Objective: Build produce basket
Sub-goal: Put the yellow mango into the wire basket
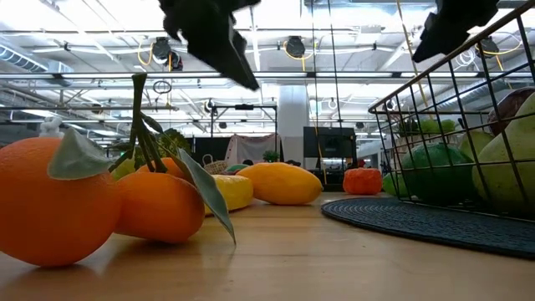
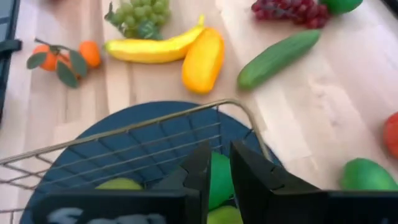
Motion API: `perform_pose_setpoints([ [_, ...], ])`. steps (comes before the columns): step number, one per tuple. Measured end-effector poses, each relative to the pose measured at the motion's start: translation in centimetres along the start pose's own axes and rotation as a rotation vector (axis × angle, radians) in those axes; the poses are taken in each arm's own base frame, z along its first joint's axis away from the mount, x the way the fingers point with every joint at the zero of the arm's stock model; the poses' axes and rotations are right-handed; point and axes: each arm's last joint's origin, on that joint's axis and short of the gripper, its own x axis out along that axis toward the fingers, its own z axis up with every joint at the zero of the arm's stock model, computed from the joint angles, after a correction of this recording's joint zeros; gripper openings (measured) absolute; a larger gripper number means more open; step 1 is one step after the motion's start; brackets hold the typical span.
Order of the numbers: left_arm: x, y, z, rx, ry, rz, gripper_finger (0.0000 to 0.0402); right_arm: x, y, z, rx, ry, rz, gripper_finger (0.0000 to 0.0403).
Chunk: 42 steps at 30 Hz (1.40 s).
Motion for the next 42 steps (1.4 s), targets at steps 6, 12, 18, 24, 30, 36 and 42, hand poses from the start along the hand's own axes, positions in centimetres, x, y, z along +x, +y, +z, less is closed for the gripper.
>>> perform_pose_setpoints([
  [6,3.3,0.9,-0.8,0.014,0.056,0.004,0.0319,0.1,0.1,0.3,-0.045,-0.038,-0.027,0.0051],
  [12,6.2,1.9,-1.8,0.002,0.112,0.012,0.0326,0.1,0.2,0.6,-0.066,-0.065,-0.014,0.0051],
  [18,8.1,2.5,-2.8,-0.027,0.143,-0.066,0.0311,0.1,0.2,0.6,-0.069,-0.069,-0.013,0.0051],
  [24,9.5,2.7,-3.3,-0.046,0.141,-0.114,0.0301,0.1,0.3,0.7,-0.067,-0.074,-0.009,0.0051],
  [30,10.3,2.5,-3.6,-0.028,0.148,-0.153,0.0299,0.1,0.3,0.7,-0.068,-0.081,-0.004,0.0051],
  [36,10.7,2.6,-3.6,-0.025,0.135,-0.150,0.0287,0.1,0.3,0.8,-0.070,-0.088,-0.001,0.0051],
  [42,11.0,3.2,-3.8,-0.054,0.133,-0.138,0.0272,0.1,0.4,0.9,-0.070,-0.094,0.002,0.0051],
])
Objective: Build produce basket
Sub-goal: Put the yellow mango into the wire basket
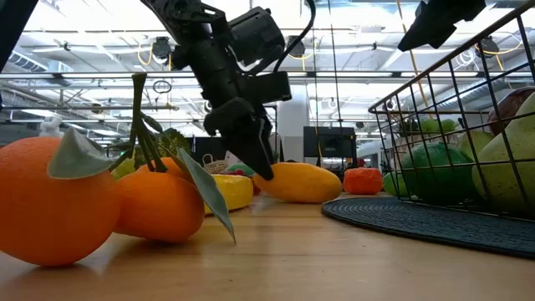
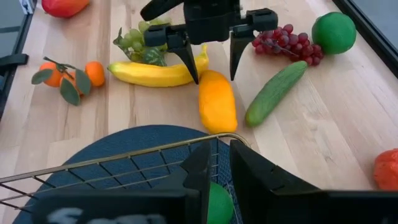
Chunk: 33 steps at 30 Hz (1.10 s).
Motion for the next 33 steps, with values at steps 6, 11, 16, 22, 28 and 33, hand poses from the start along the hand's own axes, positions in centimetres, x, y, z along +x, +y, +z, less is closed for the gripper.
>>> perform_pose_setpoints([
  [6,0.2,0.5,-0.1,-0.012,-0.008,0.003,0.0262,0.0,0.0,0.0,0.000,0.001,0.000,0.0051],
  [11,0.4,0.4,-0.1,0.006,-0.010,-0.011,0.0255,0.0,0.0,0.0,0.000,0.001,0.000,0.0051],
  [16,1.1,0.4,-0.1,0.005,-0.018,-0.008,0.0255,0.0,0.0,0.0,0.001,0.001,0.000,0.0051],
  [22,1.4,0.4,-0.1,0.044,-0.030,-0.004,0.0247,0.0,0.0,0.0,0.002,0.000,0.000,0.0051],
  [28,1.5,0.5,0.1,0.068,-0.044,0.000,0.0211,0.0,0.0,0.0,0.002,0.001,0.000,0.0051],
  [33,1.4,0.5,0.0,0.074,-0.037,0.002,0.0194,0.0,0.0,0.0,0.003,0.000,-0.001,0.0051],
])
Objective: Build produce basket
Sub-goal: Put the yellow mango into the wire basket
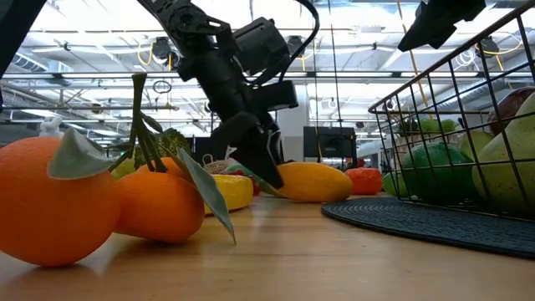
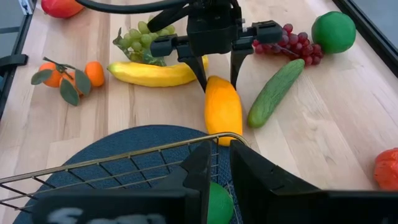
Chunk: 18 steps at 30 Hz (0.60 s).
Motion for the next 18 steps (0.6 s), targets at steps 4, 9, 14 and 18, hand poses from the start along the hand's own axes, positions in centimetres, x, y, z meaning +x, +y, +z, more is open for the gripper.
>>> perform_pose_setpoints([
  [4,-0.6,0.1,0.0,0.002,0.014,0.023,0.0203,0.1,0.1,0.2,-0.005,-0.019,0.000,0.0051],
  [9,-3.0,0.1,0.8,0.006,-0.008,0.062,0.0207,1.0,0.7,0.9,-0.043,-0.076,-0.009,0.0052],
  [14,-6.3,-0.3,2.0,0.010,-0.074,0.091,0.0195,3.1,1.6,1.8,-0.094,-0.126,-0.024,0.0067],
  [18,-8.7,-0.9,2.7,0.010,-0.128,0.093,0.0193,5.3,2.1,2.4,-0.156,-0.145,-0.050,0.0110],
])
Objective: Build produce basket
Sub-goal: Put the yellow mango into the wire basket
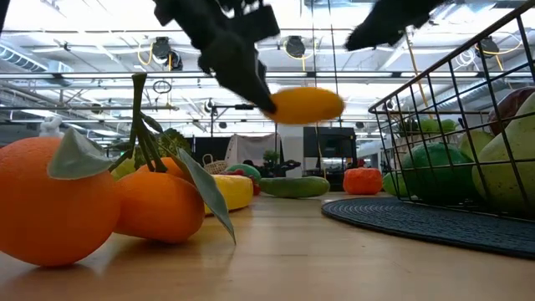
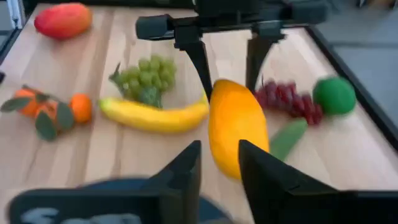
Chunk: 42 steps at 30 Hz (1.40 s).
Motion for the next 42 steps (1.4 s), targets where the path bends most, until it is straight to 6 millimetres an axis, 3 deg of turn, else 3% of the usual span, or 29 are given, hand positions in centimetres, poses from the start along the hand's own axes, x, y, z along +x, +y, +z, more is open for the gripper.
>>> perform_pose_setpoints([
  [5,-2.1,-0.8,1.0,0.019,-0.064,-0.004,0.0202,2.3,0.1,0.8,-0.047,-0.071,-0.041,0.0196],
  [12,-2.6,-1.8,1.2,0.048,-0.050,0.012,0.0194,3.5,-0.3,1.1,-0.037,-0.104,-0.064,0.0328],
  [18,-2.6,-2.0,1.2,0.065,-0.050,0.026,0.0202,4.1,-0.6,0.7,0.030,-0.058,-0.048,0.0394],
  [23,-2.6,-2.1,1.4,0.064,-0.064,0.028,0.0194,4.6,-0.9,0.5,0.071,-0.031,0.035,0.0391],
  [29,-2.6,-2.0,1.5,0.063,-0.077,0.033,0.0202,5.0,-1.2,0.3,0.083,-0.011,0.017,0.0365],
  [42,-2.6,-2.1,1.8,0.022,-0.091,0.069,0.0211,4.9,-1.3,0.2,0.074,0.004,0.022,0.0247],
])
